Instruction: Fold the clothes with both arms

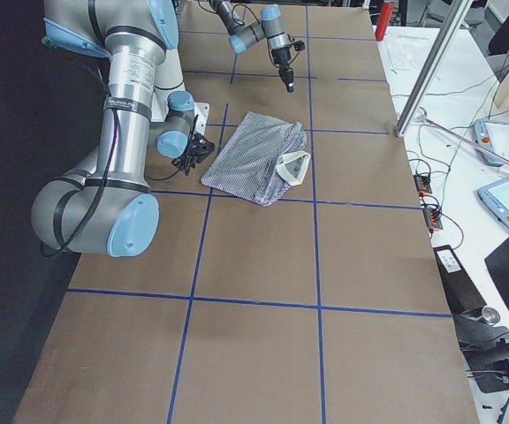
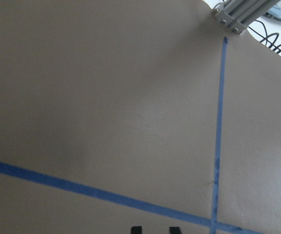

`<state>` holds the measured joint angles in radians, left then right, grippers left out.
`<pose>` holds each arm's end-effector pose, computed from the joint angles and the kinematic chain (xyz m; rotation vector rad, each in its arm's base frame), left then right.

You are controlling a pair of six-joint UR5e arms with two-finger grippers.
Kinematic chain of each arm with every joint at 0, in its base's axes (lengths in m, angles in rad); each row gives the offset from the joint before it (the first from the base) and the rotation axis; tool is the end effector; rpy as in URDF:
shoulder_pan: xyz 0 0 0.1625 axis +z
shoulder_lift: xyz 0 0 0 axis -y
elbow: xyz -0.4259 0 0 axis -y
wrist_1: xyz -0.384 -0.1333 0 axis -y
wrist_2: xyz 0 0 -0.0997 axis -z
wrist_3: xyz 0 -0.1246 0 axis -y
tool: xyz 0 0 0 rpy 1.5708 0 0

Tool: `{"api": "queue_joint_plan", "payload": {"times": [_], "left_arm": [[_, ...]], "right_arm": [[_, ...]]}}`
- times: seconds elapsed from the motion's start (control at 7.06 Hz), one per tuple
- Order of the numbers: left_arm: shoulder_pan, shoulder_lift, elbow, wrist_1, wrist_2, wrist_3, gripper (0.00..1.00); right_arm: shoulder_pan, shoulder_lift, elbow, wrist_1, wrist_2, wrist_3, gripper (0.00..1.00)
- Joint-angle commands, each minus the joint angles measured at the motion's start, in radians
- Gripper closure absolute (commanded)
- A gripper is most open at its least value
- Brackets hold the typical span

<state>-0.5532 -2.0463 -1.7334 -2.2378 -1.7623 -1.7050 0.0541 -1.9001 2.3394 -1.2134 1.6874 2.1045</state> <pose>0.4934 -0.4335 0.2483 0.1117 1.3195 -0.4605 -0.3610 -0.1385 0.4174 -0.2996 -0.7554 0.5091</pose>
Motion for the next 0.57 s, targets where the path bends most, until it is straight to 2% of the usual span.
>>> {"api": "queue_joint_plan", "payload": {"times": [0.0,0.14,0.28,0.42], "left_arm": [[0.149,0.061,-0.086,0.05,0.051,-0.129,0.57],[0.232,0.055,-0.084,0.184,0.151,-0.131,0.54],[0.261,0.04,-0.084,0.273,0.17,-0.136,0.52],[0.281,0.008,-0.066,0.324,0.17,-0.137,0.52]], "right_arm": [[0.031,0.002,0.001,0.0,-0.041,-0.001,0.0],[0.124,0.05,-0.011,0.0,-0.043,-0.012,0.0],[0.216,0.111,-0.049,0.0,-0.044,-0.024,0.0],[0.261,0.159,-0.075,0.0,-0.044,-0.059,0.0]]}}
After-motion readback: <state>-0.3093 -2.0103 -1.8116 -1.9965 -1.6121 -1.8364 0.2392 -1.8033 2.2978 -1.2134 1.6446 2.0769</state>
